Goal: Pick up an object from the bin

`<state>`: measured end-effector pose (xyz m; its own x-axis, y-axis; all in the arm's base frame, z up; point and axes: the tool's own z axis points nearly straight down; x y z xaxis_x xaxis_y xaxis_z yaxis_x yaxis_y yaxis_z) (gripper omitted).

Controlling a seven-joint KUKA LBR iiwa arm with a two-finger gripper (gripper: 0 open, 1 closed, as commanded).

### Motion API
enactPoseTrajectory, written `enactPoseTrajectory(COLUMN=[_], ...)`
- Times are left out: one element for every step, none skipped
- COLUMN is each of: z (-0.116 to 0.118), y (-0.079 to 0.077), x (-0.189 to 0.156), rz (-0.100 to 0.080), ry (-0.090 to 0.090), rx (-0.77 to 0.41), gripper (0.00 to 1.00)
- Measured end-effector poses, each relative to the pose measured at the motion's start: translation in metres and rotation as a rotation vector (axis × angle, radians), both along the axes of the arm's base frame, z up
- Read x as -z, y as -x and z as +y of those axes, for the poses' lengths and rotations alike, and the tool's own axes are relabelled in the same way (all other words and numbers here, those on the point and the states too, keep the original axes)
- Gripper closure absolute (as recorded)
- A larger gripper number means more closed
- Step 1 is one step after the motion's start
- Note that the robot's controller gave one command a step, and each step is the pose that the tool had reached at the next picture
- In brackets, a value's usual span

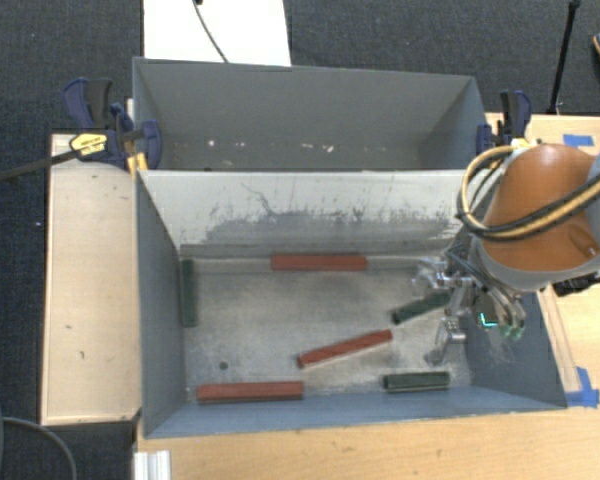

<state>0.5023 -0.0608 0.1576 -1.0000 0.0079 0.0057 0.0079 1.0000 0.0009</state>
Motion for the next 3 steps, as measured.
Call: enactPoseTrajectory(z=[0.095,0.08,0.059], y=[-0.019,0.018,0.006], x=[0.091,0.056,0.055], rz=[-0.002,-0.004,-0.011], ry=[-0.004,0.0,0.001], rx=[-0.11,-0.04,-0.05], gripper=[0.0,0.0,0.0])
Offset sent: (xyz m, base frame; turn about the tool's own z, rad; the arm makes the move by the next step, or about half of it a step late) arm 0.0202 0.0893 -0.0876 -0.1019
